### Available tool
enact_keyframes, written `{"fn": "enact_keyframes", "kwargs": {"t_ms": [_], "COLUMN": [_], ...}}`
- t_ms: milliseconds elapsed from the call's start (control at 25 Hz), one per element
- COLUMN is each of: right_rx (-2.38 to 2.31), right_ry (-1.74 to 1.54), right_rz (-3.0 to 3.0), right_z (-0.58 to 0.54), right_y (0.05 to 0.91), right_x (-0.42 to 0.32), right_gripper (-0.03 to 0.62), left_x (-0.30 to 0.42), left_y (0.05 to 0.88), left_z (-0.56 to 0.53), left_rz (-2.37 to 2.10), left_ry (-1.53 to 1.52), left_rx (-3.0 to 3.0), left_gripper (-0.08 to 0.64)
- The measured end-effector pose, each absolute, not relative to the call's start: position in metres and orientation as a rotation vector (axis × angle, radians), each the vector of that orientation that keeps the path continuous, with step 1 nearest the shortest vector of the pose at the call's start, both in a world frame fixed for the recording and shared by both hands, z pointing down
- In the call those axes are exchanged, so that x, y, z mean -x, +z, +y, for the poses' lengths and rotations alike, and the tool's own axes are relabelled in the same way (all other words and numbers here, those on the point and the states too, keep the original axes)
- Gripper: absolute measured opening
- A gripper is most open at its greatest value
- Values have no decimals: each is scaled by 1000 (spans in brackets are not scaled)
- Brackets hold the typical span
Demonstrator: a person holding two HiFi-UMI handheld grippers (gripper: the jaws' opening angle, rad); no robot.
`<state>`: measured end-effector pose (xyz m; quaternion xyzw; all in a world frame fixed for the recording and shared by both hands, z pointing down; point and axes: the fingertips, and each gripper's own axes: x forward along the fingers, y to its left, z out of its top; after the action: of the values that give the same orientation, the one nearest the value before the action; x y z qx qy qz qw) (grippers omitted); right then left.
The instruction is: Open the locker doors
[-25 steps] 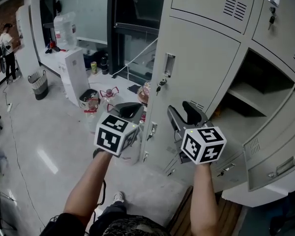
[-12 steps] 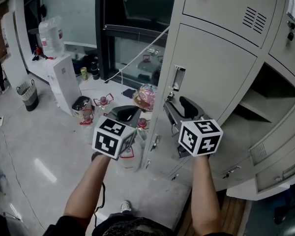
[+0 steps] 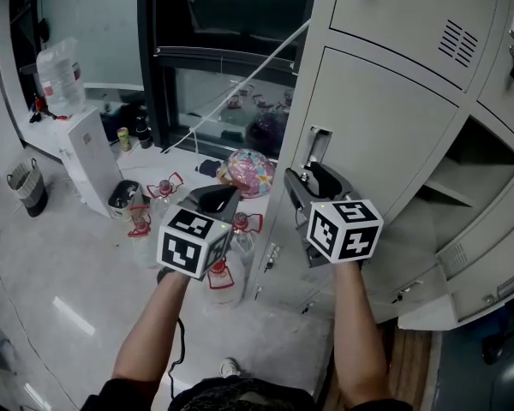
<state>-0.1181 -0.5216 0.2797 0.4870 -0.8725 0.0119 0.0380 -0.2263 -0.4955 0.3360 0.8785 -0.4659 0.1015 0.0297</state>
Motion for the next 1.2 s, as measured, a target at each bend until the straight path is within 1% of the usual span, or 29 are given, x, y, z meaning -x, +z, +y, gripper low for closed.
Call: {"fn": "enact_keyframes", "kwargs": {"t_ms": [640, 1200], "right_rx": [-1571, -1519], "right_ry": [71, 95], "right_rz": [-2636, -2671], "right_z": [-553, -534], "right_y": [282, 280], "right_x": [123, 128], "right_gripper": [213, 213], "left_x": [226, 231], "left_y": [337, 344], "left_z": [-535, -520], "left_rz": [-1324, -1338], "left_ry": [276, 258], "left_rx": [-2778, -2737], "left_gripper": [-2, -2]}}
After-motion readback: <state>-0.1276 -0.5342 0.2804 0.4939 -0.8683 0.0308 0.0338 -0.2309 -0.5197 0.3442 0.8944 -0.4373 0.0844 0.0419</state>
